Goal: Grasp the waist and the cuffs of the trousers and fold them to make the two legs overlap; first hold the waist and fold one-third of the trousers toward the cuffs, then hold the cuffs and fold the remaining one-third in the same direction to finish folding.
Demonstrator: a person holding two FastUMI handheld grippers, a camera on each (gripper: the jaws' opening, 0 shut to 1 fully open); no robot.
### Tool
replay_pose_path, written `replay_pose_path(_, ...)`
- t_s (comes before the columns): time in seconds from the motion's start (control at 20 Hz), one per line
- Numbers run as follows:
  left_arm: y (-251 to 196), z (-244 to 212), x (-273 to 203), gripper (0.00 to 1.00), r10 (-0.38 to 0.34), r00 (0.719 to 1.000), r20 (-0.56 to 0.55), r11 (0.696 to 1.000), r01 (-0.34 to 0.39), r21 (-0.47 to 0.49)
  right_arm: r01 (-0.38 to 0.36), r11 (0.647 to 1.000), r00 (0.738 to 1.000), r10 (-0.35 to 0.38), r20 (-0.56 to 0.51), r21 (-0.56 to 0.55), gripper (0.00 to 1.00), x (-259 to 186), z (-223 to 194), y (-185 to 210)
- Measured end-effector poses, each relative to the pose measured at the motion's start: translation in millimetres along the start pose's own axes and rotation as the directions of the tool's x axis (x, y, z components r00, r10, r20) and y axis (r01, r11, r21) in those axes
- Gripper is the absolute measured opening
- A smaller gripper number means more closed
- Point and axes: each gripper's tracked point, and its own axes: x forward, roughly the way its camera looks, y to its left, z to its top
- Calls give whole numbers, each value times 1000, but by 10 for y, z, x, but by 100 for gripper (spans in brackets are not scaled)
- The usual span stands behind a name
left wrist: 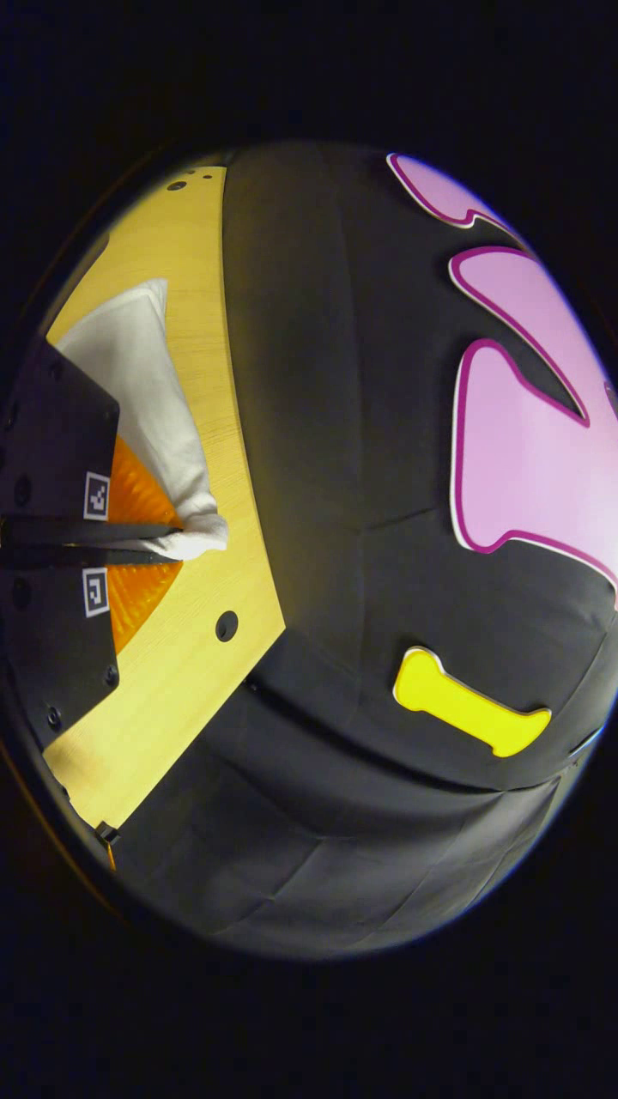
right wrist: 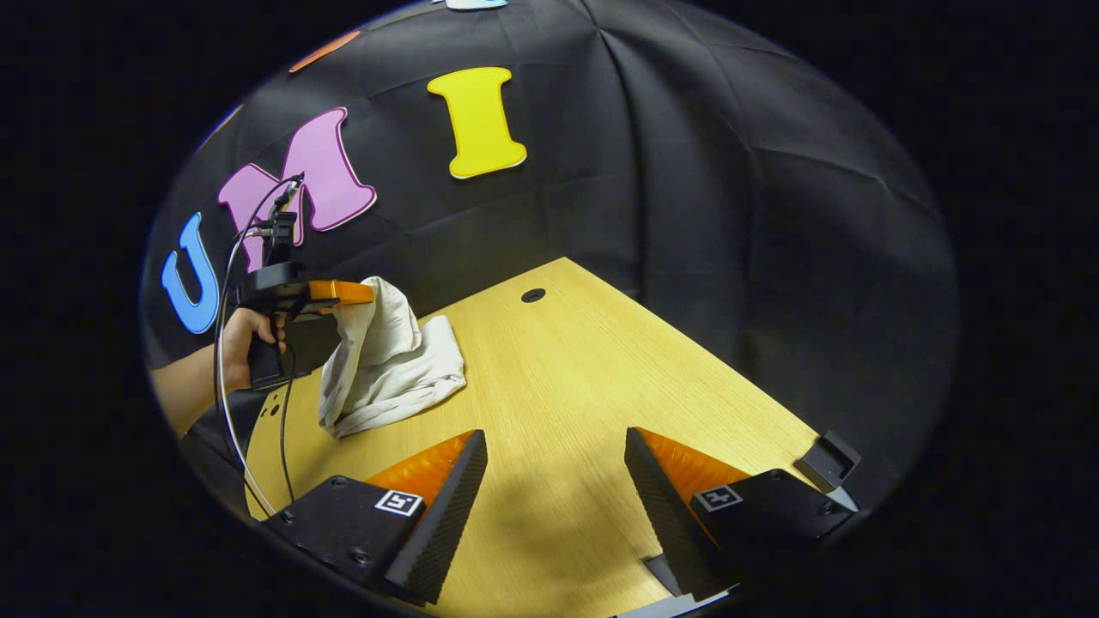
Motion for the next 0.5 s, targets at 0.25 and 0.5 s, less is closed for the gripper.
replay_pose_path(0.25,-76,-192,117,25,40,998,-38,999,-40,-6,-4,1000,1000,4,-7,-7,98,-23,-38,-32)
replay_pose_path(0.5,-19,-205,-236,65,34,999,-9,992,-35,-124,-31,999,999,31,7,-24,98,-73,25,84)
